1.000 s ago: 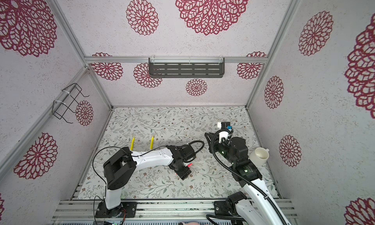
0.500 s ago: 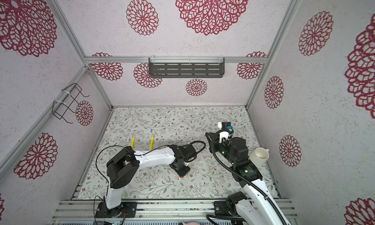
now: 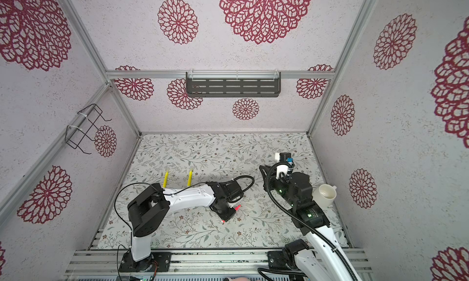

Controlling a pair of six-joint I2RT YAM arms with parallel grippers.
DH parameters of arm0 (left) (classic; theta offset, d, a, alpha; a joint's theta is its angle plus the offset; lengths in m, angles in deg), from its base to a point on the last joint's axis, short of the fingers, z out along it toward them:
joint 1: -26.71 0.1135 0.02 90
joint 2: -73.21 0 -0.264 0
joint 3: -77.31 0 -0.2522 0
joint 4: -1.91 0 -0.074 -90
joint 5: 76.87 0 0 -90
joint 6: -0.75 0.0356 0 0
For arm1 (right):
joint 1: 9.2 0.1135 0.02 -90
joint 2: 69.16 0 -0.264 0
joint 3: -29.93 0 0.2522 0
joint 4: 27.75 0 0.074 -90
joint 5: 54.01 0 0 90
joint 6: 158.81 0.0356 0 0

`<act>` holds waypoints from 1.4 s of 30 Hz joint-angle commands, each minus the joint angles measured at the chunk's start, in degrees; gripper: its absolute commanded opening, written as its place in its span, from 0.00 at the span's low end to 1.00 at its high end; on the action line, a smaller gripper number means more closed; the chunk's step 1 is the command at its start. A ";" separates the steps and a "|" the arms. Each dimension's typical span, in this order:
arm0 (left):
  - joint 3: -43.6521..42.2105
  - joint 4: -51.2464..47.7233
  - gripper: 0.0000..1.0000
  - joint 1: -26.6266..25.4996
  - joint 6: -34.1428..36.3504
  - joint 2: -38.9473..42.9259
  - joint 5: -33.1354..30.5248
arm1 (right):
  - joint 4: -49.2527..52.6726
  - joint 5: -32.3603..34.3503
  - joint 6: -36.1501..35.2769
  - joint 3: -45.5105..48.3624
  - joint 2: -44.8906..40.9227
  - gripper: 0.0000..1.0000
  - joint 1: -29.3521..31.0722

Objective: Insert the pens into the pen caps
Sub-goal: 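Close the left gripper on the pink highlighter body and lift it, then raise the pink highlighter tip-up with the left gripper while the right brings the cap over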

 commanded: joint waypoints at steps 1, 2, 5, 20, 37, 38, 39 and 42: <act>-3.70 3.36 0.00 1.76 -0.08 5.44 0.85 | -0.59 -0.57 -1.50 -3.92 -0.10 0.00 -2.08; -4.32 4.63 0.00 2.06 -0.20 7.20 0.92 | -0.96 -1.68 -1.19 -4.11 0.03 0.00 -2.99; -5.52 8.43 0.00 3.05 -1.26 12.89 0.11 | -3.96 -7.80 1.46 -4.16 0.72 0.00 -7.51; -12.30 27.44 0.00 6.21 -4.01 35.94 -3.06 | -31.55 -42.73 21.09 -5.27 14.25 0.00 -13.52; -14.51 35.65 0.00 8.25 -3.76 41.29 6.78 | -34.03 -34.38 18.15 -10.51 22.80 0.00 0.06; -14.61 35.75 0.00 8.33 -3.85 41.36 7.19 | -34.32 -34.45 18.23 -10.76 23.26 0.00 0.42; -14.60 35.75 0.00 8.34 -3.90 41.41 7.44 | -34.67 -34.68 18.34 -11.05 23.62 0.00 0.66; -14.87 35.91 0.00 8.52 -4.25 41.34 8.36 | -35.42 -34.87 18.64 -11.63 23.99 0.00 1.15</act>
